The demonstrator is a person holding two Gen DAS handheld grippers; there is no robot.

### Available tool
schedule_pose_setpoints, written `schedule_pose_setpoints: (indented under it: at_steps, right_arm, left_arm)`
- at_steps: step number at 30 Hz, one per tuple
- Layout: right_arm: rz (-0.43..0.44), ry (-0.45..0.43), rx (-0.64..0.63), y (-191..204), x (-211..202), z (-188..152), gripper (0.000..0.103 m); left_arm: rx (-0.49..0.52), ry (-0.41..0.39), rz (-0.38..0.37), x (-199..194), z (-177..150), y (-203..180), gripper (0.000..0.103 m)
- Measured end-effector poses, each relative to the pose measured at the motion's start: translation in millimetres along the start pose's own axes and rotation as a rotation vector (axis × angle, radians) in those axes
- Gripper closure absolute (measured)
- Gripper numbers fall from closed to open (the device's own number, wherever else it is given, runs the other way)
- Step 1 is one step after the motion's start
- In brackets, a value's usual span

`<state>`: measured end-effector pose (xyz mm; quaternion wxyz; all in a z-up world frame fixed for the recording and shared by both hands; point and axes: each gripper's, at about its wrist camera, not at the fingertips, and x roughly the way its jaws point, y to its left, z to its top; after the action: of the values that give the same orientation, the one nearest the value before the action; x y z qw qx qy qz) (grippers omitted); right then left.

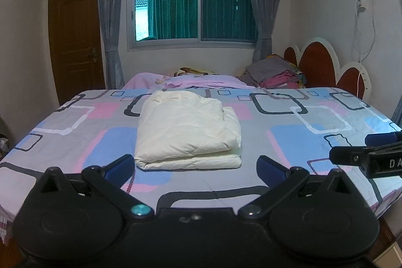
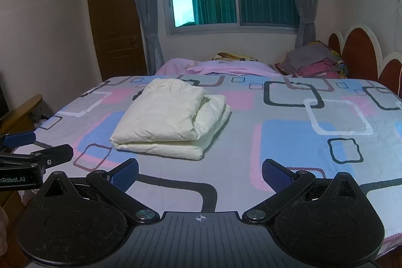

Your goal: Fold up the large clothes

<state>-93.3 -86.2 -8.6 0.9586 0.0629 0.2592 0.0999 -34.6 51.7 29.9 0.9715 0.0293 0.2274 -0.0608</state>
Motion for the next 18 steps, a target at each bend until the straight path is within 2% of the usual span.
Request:
schedule_pose_setpoints:
  at_steps: [18]
  right_arm:
    - [0.003,-0.001,0.002,-2.9,-0.5,0.1,0.0]
  left_arm:
    - [0.007,-0.001,-0.003,2.3,0.7,-0.8,0.0]
